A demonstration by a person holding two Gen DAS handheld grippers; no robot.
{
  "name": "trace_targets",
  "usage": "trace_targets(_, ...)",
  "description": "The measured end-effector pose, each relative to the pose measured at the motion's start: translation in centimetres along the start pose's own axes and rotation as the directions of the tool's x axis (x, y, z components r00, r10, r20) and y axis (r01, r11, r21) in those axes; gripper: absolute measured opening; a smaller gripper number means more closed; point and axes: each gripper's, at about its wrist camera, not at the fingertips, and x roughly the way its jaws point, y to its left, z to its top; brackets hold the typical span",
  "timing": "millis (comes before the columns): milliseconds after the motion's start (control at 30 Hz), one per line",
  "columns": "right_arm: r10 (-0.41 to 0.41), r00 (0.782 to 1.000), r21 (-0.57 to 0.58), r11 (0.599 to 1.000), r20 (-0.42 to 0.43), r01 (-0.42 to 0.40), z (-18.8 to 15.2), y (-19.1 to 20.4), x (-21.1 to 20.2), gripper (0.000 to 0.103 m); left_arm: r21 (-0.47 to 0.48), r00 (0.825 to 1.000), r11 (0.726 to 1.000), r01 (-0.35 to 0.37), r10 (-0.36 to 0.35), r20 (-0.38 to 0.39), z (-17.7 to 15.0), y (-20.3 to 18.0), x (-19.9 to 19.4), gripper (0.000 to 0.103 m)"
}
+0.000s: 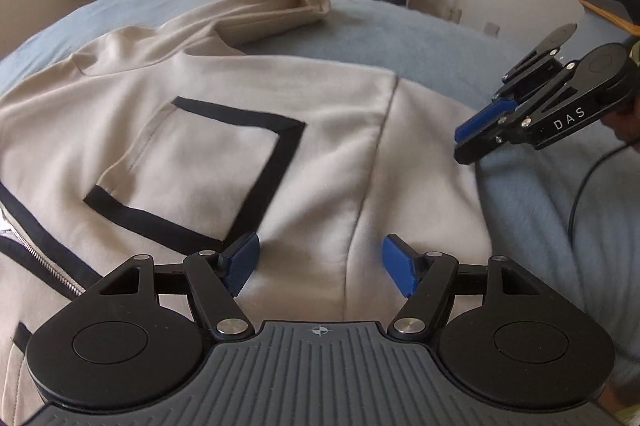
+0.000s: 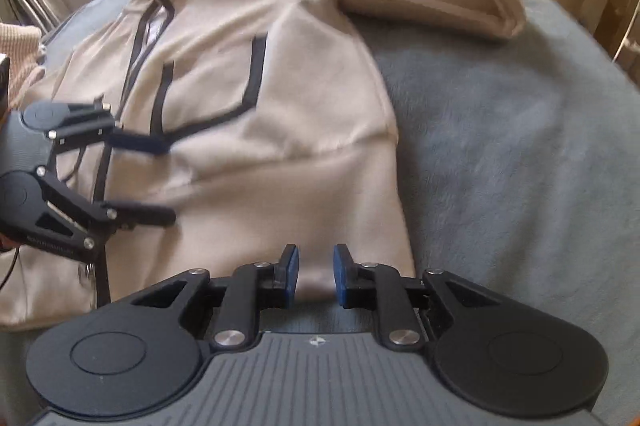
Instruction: Fold clothes
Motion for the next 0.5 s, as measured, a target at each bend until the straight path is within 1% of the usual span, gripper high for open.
trace_targets(67,0.003,0.999,0.005,1.0,0.049,-0.004,1.2,0.1,-0.4,0.02,-0.011,1.0,1.0,0.005,-0.005,-0.001,0.1,0.1,0.2,0.071)
trace_targets(200,0.01,0.991,0.026,1.0,0.135,-0.014,3.4,-0.5,0.7,0.021,0.041,0.999,0.999,-0.017,0.018,-0.027,-0.4,-1.0,1.1,0.083)
trace_targets(267,0.017,0.993,0.049,0.999,0.121,-0.023,3.4,-1.0,1.3,0.024,0.043,1.0,0.999,-0.02,0.021,-0.023,-0.7,-1.2,1.1,0.087)
trace_targets(300,0.021,0.993,0.062,0.998,0.113,-0.028,3.5,-1.2,1.6,0.025,0.04,1.0,0.999,-0.02,0.021,-0.021,-0.9,-1.3,1.1,0.088)
trace_targets(467,0.04,0.997,0.122,0.991,0.073,-0.049,3.6,-2.5,3.3,0.026,0.026,0.999,1.0,0.008,-0.007,-0.04,-0.2,-0.7,0.6,0.089)
trace_targets(500,0.038,0.995,0.128,0.991,0.091,-0.049,4.0,-2.4,3.0,0.026,0.018,0.999,1.0,0.014,-0.013,-0.039,0.1,-0.5,0.4,0.089)
